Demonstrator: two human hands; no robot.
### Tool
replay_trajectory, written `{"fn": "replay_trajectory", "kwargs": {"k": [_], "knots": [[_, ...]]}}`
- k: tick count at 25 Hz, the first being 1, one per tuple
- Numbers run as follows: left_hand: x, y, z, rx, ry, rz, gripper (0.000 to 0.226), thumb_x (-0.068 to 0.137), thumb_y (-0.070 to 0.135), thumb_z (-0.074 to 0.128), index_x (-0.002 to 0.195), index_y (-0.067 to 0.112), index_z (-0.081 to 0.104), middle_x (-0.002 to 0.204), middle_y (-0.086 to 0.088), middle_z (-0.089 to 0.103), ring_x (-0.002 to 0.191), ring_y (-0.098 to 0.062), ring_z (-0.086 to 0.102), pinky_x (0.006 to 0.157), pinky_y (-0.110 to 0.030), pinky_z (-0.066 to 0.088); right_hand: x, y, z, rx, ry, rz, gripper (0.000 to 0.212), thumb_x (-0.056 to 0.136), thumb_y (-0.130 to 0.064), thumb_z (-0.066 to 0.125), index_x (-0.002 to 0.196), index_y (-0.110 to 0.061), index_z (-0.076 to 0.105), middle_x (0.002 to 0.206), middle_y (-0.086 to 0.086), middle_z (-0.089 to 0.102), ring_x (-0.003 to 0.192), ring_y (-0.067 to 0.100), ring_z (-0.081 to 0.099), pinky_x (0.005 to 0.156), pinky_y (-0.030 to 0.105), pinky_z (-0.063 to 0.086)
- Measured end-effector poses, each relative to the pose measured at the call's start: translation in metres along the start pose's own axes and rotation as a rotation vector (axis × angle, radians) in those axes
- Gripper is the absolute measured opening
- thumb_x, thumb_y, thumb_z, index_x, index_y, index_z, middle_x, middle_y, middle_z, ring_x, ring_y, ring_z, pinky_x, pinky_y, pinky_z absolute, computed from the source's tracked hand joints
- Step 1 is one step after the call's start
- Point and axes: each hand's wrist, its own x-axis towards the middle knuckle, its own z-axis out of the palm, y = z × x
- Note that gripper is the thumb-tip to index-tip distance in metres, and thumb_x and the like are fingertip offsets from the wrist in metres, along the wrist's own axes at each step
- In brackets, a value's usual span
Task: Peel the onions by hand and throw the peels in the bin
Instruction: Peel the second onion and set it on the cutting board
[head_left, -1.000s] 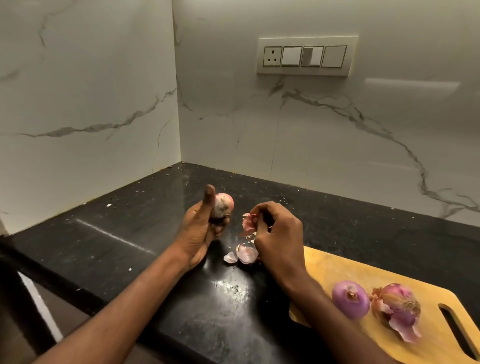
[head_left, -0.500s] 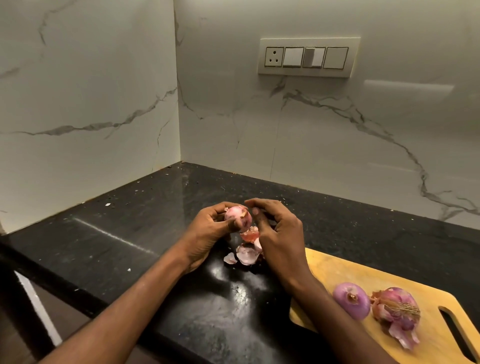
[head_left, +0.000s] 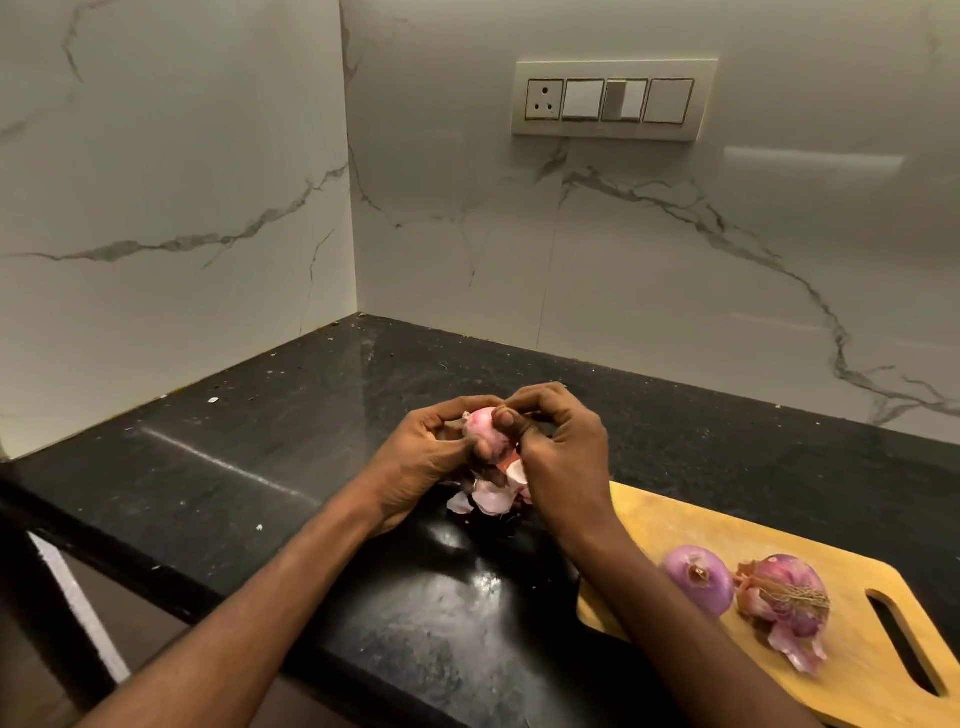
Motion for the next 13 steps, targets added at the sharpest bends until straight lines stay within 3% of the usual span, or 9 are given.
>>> {"fn": "replay_trajectory", "kwargs": {"k": [4,8,11,13], "knots": [[-0.0006,-0.0007,-0.0011,-0.023,-0.016,-0.026,0.05,0.075,0.01,0.083,0.123,0.02,0.074,0.116,-0.027,0.073,0.093,-0.034,0.073,0.076,-0.037,0.065,-0.0042,-0.0049,0.0082,-0.038,-0.005,0.103,0.02,0.095,0.003,0.063,0.086,-0.014,0.067,0.09,-0.002,0.069,0.086,0.008,0.066,0.068,0.025,0.058],[-0.0001,-0.002,-0.002,-0.026,-0.032,-0.04,0.053,0.077,0.016,0.084,0.129,0.017,0.071,0.119,-0.028,0.071,0.102,-0.046,0.069,0.093,-0.058,0.058,0.0019,-0.0057,0.0113,0.141,0.062,0.313,0.017,0.101,-0.009,0.061,0.089,-0.013,0.071,0.087,0.002,0.073,0.084,0.015,0.071,0.069,0.03,0.06],[-0.0008,-0.0006,-0.0016,-0.043,-0.022,-0.034,0.05,0.077,0.015,0.083,0.126,0.018,0.073,0.118,-0.025,0.073,0.101,-0.045,0.07,0.092,-0.055,0.06,0.0007,-0.0068,0.0117,0.285,0.051,0.405,0.018,0.105,-0.013,0.058,0.093,-0.011,0.071,0.09,0.006,0.074,0.085,0.017,0.072,0.068,0.03,0.059],[-0.0002,-0.001,-0.0015,-0.04,-0.018,-0.026,0.047,0.079,0.013,0.082,0.126,0.018,0.073,0.119,-0.025,0.072,0.105,-0.05,0.069,0.095,-0.061,0.056,0.0005,-0.0085,0.0124,0.277,0.023,0.404,0.019,0.105,-0.014,0.057,0.092,-0.01,0.07,0.09,0.007,0.073,0.082,0.015,0.071,0.066,0.028,0.059]]}}
